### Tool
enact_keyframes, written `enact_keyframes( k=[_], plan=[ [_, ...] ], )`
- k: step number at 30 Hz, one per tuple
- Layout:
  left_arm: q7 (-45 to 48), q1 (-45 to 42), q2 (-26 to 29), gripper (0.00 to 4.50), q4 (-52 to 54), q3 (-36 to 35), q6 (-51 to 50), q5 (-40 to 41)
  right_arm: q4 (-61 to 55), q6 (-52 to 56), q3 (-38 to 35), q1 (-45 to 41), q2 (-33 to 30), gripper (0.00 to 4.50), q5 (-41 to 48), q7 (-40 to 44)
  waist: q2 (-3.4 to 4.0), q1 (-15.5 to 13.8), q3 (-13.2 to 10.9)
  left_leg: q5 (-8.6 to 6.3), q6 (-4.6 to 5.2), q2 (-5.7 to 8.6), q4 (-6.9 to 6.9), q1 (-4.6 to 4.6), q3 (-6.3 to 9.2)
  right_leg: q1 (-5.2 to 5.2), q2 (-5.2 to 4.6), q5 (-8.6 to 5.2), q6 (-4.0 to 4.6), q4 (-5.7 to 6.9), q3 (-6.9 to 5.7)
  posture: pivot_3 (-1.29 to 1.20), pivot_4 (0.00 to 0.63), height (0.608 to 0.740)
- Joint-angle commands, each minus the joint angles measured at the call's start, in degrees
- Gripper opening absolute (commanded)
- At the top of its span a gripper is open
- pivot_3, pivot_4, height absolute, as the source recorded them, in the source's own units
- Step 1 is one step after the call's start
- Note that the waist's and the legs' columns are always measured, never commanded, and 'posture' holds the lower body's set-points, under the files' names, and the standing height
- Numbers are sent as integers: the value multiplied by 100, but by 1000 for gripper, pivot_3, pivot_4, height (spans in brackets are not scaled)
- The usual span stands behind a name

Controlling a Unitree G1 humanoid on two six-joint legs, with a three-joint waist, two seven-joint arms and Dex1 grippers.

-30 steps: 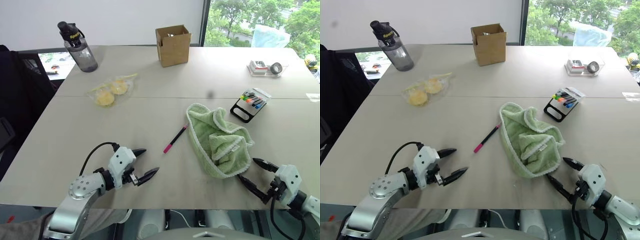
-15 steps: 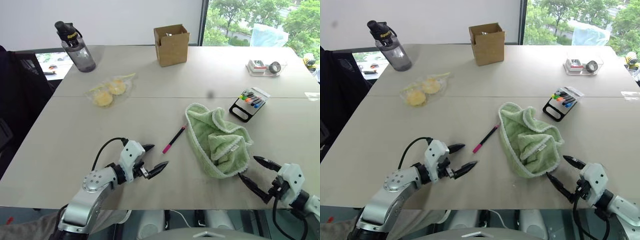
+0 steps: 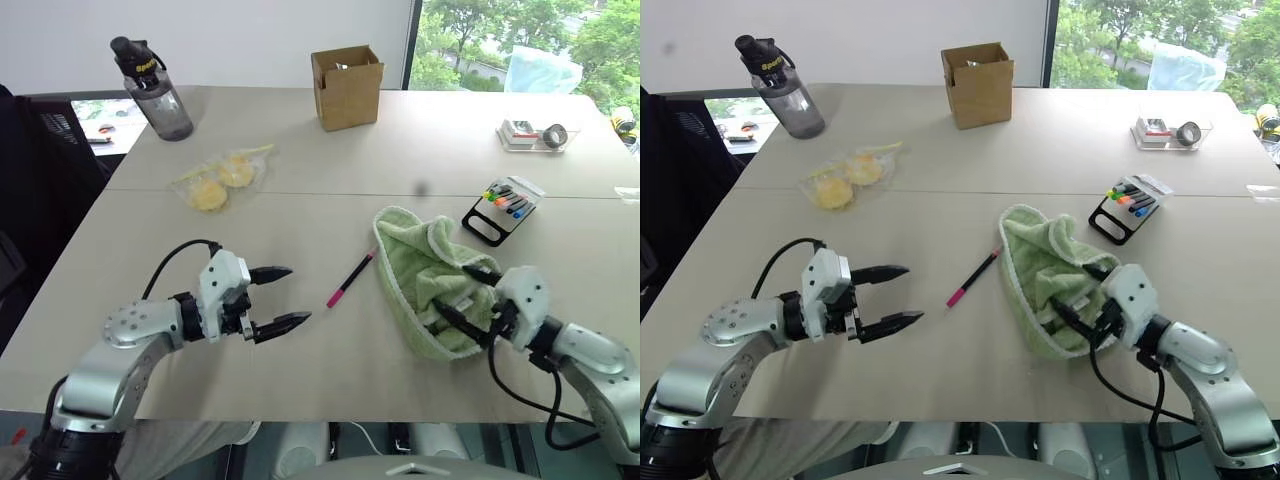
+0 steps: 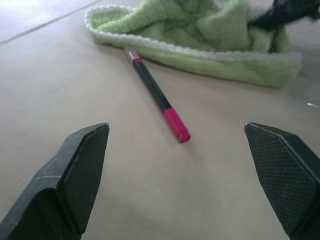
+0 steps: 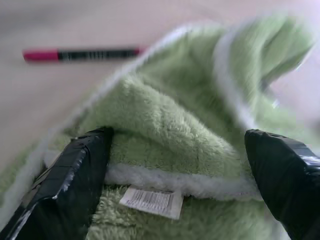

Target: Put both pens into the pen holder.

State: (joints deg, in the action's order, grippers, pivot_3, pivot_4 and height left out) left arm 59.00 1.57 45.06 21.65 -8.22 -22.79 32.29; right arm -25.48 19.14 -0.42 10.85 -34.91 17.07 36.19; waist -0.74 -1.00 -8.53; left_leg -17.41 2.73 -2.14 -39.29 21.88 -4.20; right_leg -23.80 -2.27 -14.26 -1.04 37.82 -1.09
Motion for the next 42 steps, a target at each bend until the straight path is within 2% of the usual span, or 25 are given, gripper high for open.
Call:
enact_keyframes(
  k=[1, 4, 6, 9, 12, 15, 17, 22, 25, 28, 31, 35, 36, 38, 39, 40, 42],
  plan=[
    [77, -126, 116, 4500, 315, -208, -39, 228, -19, 29, -219, 96, 33, 3726, 63, -42, 0, 18, 0, 0, 0, 0, 0, -2, -2, 2, 0, 1, -2, -2, 3, 0, 150, 736],
    [91, -134, 121, 4500, 321, -177, -6, 207, -146, 19, -374, 95, 126, 2172, 296, -3, -7, 30, -5, -1, 2, 0, 0, -5, -6, 3, 2, 2, -4, -4, 8, 0, 150, 736],
    [94, -176, 92, 4500, 294, -91, 40, 133, -229, -14, -455, 86, 108, 1473, 421, 99, -8, 27, -6, -1, 2, 0, -1, -9, -7, 3, 5, 2, -4, 2, 9, 0, 150, 736],
    [101, -243, 49, 4500, 288, -12, 56, 119, -555, 166, -757, 22, 239, 14, 1163, 224, -8, 26, -6, 0, 1, 0, -2, -13, -6, 3, 8, 3, -4, 9, 10, 0, 150, 736],
    [99, -321, -8, 4500, 310, 28, 40, 167, -886, 477, -1200, -69, 336, 14, 2224, 269, -8, 25, -8, 0, 0, -2, -1, -12, -4, 3, 13, 4, -4, 11, 10, 0, 150, 736],
    [89, -415, -56, 4500, 312, 46, 1, 209, -968, 739, -1823, -307, 398, 14, 3290, -22, -9, 27, -9, 0, 0, -3, -1, -11, -4, 3, 13, 4, -4, 10, 10, 0, 150, 736],
    [88, -487, -82, 4500, 322, 57, -31, 239, -955, 857, -2407, -576, 407, 14, 4455, -422, -11, 27, -11, 0, 0, -2, -1, -9, -4, 3, 11, 5, -4, 8, 11, 0, 150, 736],
    [10, -811, -176, 4500, 357, 75, -155, 404, -497, 719, -3992, -1431, -75, 14, 7165, -1531, -12, 17, -20, 0, 1, 0, -1, -9, -4, 4, 9, 6, -3, 10, 11, 0, 150, 736],
    [-29, -1022, -254, 4500, 345, 140, -212, 439, 131, 520, -4849, -2029, -454, 14, 8172, -2028, -17, 16, -22, 0, 2, 1, -1, -7, -3, 5, 15, 6, -3, 6, 10, 0, 150, 736],
    [-30, -1126, -292, 4500, 331, 206, -221, 441, 775, 264, -5457, -2682, -789, 14, 8767, -2533, -12, 30, -25, 0, 2, 2, -1, -6, -7, 5, 24, 6, -3, 6, 16, 0, 150, 736],
    [-40, -1191, -325, 4500, 328, 240, -222, 445, 1291, 201, -5812, -3047, -1000, 14, 8949, -2883, -8, 31, -27, 0, 2, 0, 0, -8, -12, 4, 24, 6, -4, 6, 24, 0, 150, 736],
    [-98, -1263, -414, 4500, 350, 307, -211, 447, 1527, 593, -5818, -2636, -1021, 14, 8600, -2789, -5, 35, -25, 1, 2, -6, 2, -8, -13, 4, 21, 6, -4, 7, 25, 0, 150, 736],
    [-114, -1282, -435, 4500, 361, 319, -216, 452, 1524, 693, -5744, -2460, -1003, 14, 8443, -2735, -3, 33, -24, 1, 2, -6, 2, -8, -16, 4, 18, 6, -4, 8, 28, 0, 150, 736],
    [-146, -1310, -468, 4500, 394, 350, -231, 459, 1592, 734, -5403, -1982, -1054, 14, 7479, -2585, -1, 33, -22, 1, 2, -7, 1, -10, -19, 4, 16, 6, -5, 10, 30, 0, 150, 736],
    [-163, -1323, -482, 4500, 415, 366, -241, 466, 1643, 782, -5138, -1655, -1152, 810, 6839, -2468, -3, 36, -22, 1, 2, -7, 1, -11, -20, 5, 15, 7, -5, 9, 31, 0, 150, 736],
    [-177, -1331, -493, 4500, 433, 376, -250, 473, 1654, 761, -4885, -1385, -1244, 1000, 6226, -2310, -2, 35, -21, 1, 2, -7, 0, -11, -20, 5, 15, 7, -6, 9, 31, 0, 150, 736],
    [-188, -1343, -506, 4500, 446, 389, -257, 474, 1587, 784, -4480, -961, -1375, 2029, 5380, -2132, 0, 36, -21, 1, 2, -5, 1, -11, -25, 5, 12, 6, -6, 9, 34, 0, 150, 736]
  ],
)
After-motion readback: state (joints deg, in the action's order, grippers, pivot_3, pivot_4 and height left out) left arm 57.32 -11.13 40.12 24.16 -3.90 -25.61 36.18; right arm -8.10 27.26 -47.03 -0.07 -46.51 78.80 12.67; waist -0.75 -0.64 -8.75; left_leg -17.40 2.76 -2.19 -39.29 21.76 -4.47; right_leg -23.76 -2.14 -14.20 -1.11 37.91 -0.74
